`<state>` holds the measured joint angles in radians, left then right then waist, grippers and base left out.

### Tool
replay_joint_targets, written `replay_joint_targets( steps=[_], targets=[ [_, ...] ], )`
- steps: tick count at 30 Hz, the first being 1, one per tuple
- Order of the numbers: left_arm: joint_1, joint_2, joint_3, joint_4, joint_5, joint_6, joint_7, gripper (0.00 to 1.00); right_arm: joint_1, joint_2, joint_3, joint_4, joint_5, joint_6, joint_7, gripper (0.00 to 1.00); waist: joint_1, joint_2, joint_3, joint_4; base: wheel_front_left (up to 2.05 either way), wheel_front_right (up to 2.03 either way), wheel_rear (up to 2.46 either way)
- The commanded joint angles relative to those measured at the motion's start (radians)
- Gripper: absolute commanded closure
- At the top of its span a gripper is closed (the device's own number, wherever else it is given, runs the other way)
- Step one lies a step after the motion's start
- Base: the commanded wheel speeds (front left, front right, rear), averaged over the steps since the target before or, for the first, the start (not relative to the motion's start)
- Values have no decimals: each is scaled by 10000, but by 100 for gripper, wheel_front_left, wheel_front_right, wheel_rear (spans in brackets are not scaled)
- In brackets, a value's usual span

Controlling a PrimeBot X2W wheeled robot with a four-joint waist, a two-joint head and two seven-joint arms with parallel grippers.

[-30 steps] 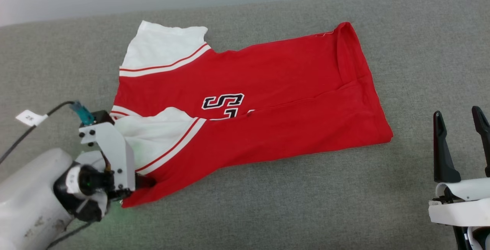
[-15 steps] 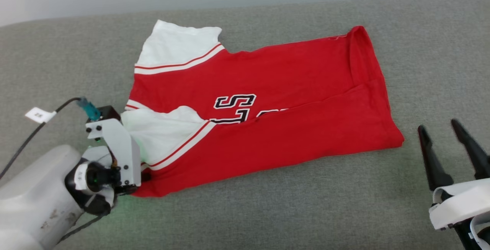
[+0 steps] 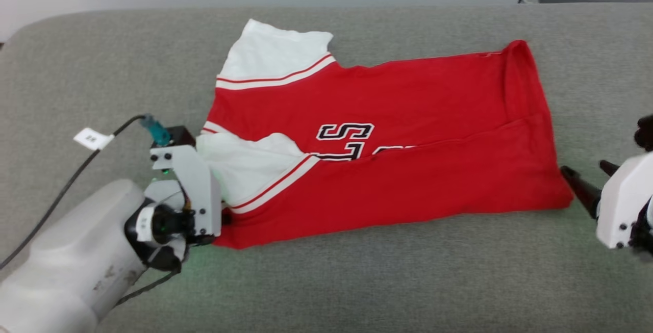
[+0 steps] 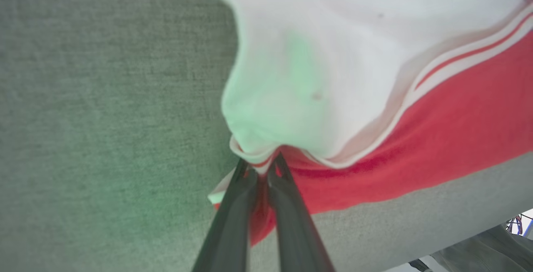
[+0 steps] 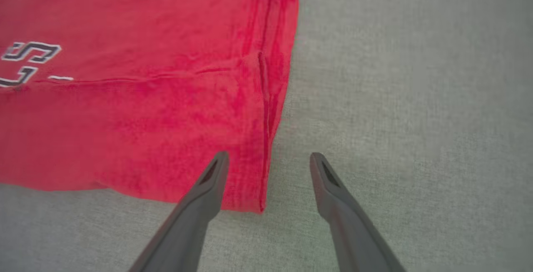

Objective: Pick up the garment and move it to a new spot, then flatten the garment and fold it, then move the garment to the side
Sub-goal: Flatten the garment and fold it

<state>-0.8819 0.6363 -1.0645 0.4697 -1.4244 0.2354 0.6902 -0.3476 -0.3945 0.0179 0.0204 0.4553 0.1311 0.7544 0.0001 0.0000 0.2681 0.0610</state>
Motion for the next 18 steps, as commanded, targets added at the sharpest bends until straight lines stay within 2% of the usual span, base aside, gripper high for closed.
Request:
replay_joint_targets(
  steps=[1,8,16,18],
  targets=[
    [-76,-286,-66,72,87,-102,-108,100,-288,38,-49,218,-162,-6,605,0,-1,0,128,236,0,0,0],
    [-396,-740,-68,316,225,-330,-207,100,-1042,394,-349,1196,-575,-7,2679,0,-1,0,495,632,0,0,0],
    [-603,-1077,-11,773,244,-629,-395,100,-1368,888,-334,2576,-1030,-7,3352,0,-1,0,814,803,0,0,0],
    [-620,-1139,3,899,222,-707,-399,100,-1390,922,-19,2688,-749,0,3342,100,-1,0,844,828,0,0,0]
  ],
)
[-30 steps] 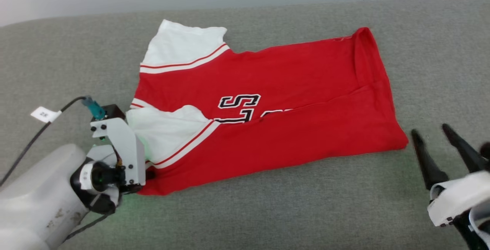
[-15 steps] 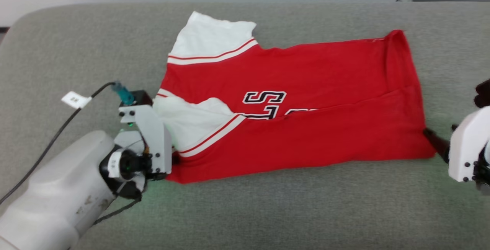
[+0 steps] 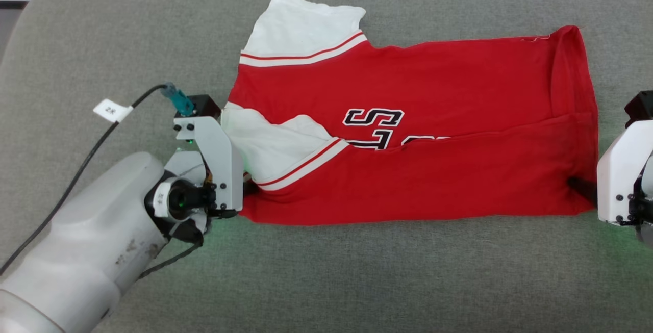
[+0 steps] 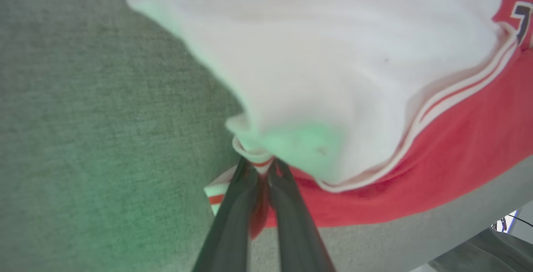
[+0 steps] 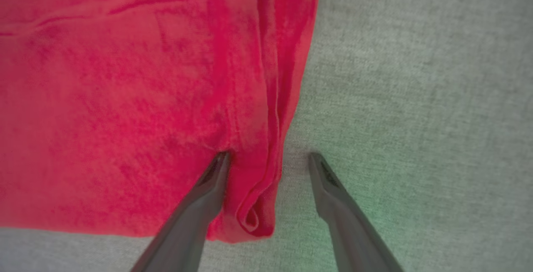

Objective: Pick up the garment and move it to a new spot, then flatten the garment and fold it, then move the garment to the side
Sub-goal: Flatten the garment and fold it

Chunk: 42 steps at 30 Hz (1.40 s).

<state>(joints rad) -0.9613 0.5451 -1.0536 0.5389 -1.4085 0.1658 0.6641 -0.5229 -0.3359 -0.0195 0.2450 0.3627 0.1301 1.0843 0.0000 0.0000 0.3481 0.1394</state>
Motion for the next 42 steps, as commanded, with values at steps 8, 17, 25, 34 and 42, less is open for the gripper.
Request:
replay_joint_targets(
  steps=[8,17,25,34,42],
  targets=[
    [201,-103,-47,609,-28,-254,-41,100,336,-333,425,559,745,2,-52,100,0,0,-122,27,0,0,0],
    [456,382,-58,296,-168,-77,300,100,691,-565,91,256,1072,1,9,100,0,0,-479,-10,0,0,0],
    [888,1050,-11,-740,-339,472,506,100,1297,-564,-184,-565,1406,1,120,100,0,0,-716,-4,0,0,0],
    [1605,1840,-99,-2280,-465,1277,687,100,2432,-489,-577,-1448,1658,1,383,100,0,0,-832,-4,0,0,0],
    [2049,2835,-144,-4055,-626,2305,1119,100,3430,-632,-921,-2654,2155,1,1130,100,0,0,-882,-50,0,0,0]
  ],
)
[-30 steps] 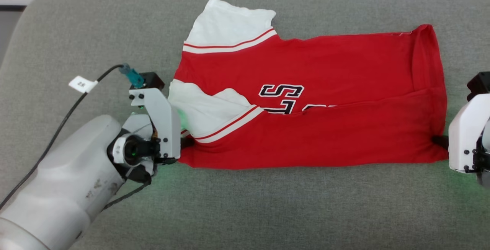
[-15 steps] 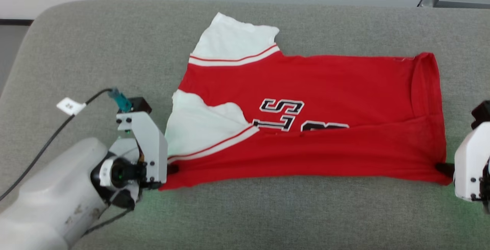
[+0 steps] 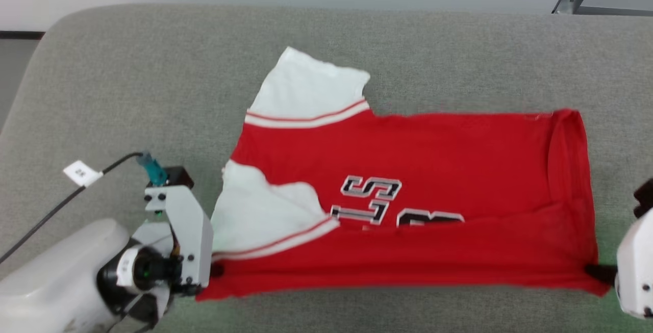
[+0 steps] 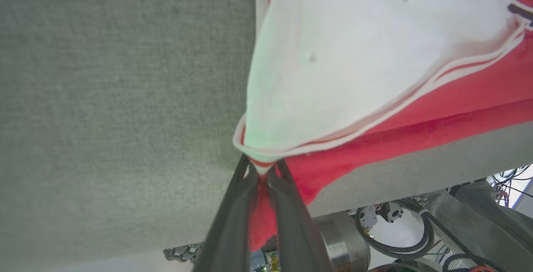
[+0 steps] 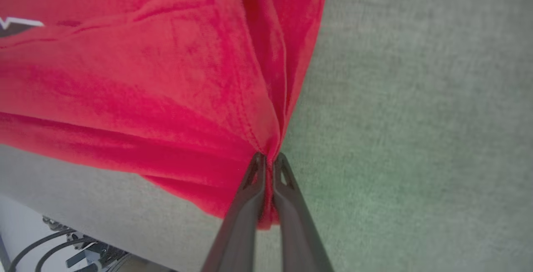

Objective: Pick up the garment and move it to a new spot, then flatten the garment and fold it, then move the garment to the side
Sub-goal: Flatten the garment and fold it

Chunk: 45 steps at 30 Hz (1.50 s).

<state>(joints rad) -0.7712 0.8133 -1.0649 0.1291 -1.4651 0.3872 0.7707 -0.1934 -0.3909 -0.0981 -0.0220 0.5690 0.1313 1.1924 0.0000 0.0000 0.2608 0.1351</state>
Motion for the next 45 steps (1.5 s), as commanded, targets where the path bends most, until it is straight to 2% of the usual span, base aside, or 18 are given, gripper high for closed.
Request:
replay_joint_targets(
  steps=[1,5,8,11,12,13,14,15,16,17,18,19,20,29,33,36,39,45],
  targets=[
    [215,278,-53,-181,-110,253,165,100,257,-123,-182,-140,157,-11,188,100,0,0,-18,-17,0,0,0],
    [348,608,-63,-929,-29,681,217,100,614,-174,-365,-623,262,-11,461,100,0,0,-14,-62,0,0,0],
    [429,564,-162,-1002,151,677,13,100,734,-90,-348,-694,111,-11,368,100,0,0,26,-95,0,0,0],
    [444,281,-160,-760,284,537,-260,90,790,-2,-160,-550,-117,-11,160,100,0,0,64,-110,0,0,0],
    [451,214,-198,-654,327,511,-301,78,786,27,-82,-504,-139,-11,105,100,0,0,69,-120,0,0,0],
    [456,161,-256,-569,353,467,-274,75,780,37,18,-462,-194,-11,97,97,0,0,70,-125,0,0,0],
    [455,107,-295,-491,376,451,-244,71,772,61,112,-429,-237,-11,65,82,0,0,68,-132,0,0,0],
    [440,35,-319,-421,393,431,-246,56,745,68,189,-433,-266,-11,-2,60,0,0,60,-132,0,0,0],
    [433,-29,-325,-354,381,395,-244,53,724,70,253,-426,-284,-11,-57,47,0,0,48,-133,0,0,0],
    [430,-71,-328,-304,370,380,-247,51,718,66,304,-408,-312,-11,-115,8,0,0,34,-136,0,0,0],
    [421,-104,-345,-273,375,355,-234,42,727,46,330,-399,-325,-11,-121,0,0,0,15,-132,0,0,0],
    [396,-118,-365,-255,417,360,-232,13,742,23,353,-395,-328,-11,-136,0,0,0,-6,-130,0,0,0],
    [376,-119,-372,-235,427,365,-223,1,759,0,361,-392,-324,-11,-149,0,0,0,-31,-129,0,0,0],
    [96,261,-271,-567,702,391,-312,0,958,-133,188,-1040,-193,-11,-590,0,0,0,-250,-186,0,0,0],
    [-215,435,78,-719,959,442,-835,0,1095,-259,279,-1713,-185,-8,-1575,0,0,0,-313,-289,0,0,0],
    [-520,481,368,-689,1277,263,-1429,0,1136,-359,473,-2245,-221,-8,-3147,0,0,0,-309,-430,0,0,0],
    [-887,374,603,-457,1671,-89,-2137,0,1018,-592,836,-2523,-742,-9,-5479,0,0,0,-233,-622,0,0,0],
    [-1888,-147,744,610,2352,-995,-2841,0,790,-519,1435,-2006,-2200,-8,-10053,0,0,0,96,-1123,0,0,0]
  ],
)
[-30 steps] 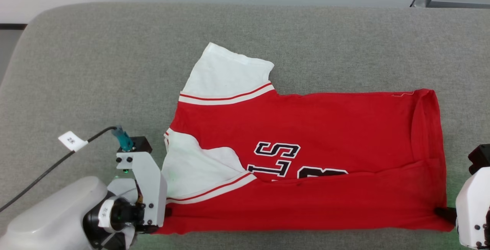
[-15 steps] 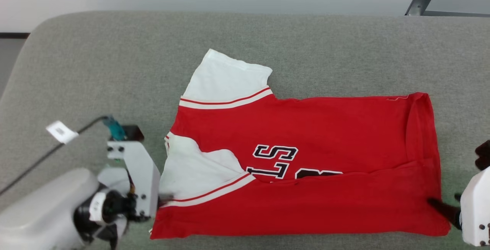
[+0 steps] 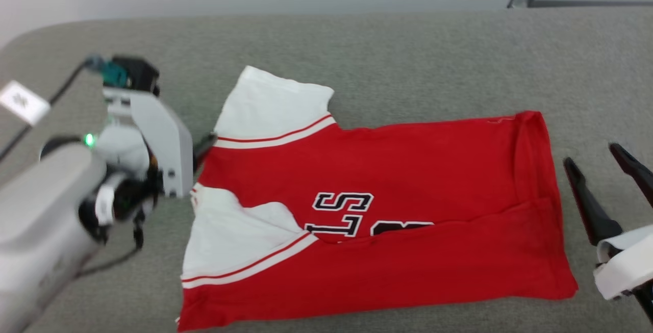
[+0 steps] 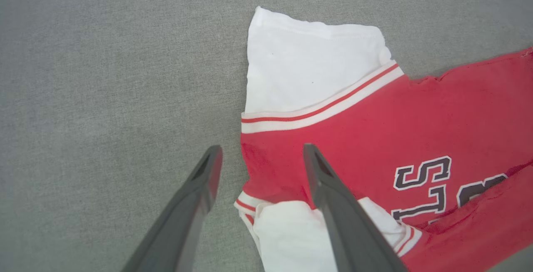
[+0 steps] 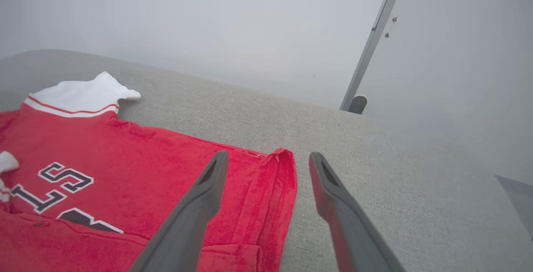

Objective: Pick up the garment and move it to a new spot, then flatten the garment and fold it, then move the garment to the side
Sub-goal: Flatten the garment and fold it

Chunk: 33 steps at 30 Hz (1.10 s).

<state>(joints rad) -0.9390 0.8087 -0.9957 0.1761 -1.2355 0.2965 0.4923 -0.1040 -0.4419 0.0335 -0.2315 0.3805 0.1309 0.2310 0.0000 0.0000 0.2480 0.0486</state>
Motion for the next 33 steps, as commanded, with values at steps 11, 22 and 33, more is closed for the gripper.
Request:
replay_joint_targets(
  steps=[11,22,33],
  targets=[
    [-2192,-749,111,3214,317,-1567,539,0,-700,1332,397,1497,-1932,-7,-4736,0,0,0,1475,-1602,0,0,0],
    [-3400,-783,-260,5272,469,-2558,2074,0,-880,1709,542,1915,-1708,-7,-4950,0,0,0,2328,-2518,0,0,0],
    [-3912,-1169,-507,6797,303,-2914,3318,0,-1119,1788,573,1754,-1444,-7,-4968,0,0,0,2780,-2840,0,0,0]
  ],
)
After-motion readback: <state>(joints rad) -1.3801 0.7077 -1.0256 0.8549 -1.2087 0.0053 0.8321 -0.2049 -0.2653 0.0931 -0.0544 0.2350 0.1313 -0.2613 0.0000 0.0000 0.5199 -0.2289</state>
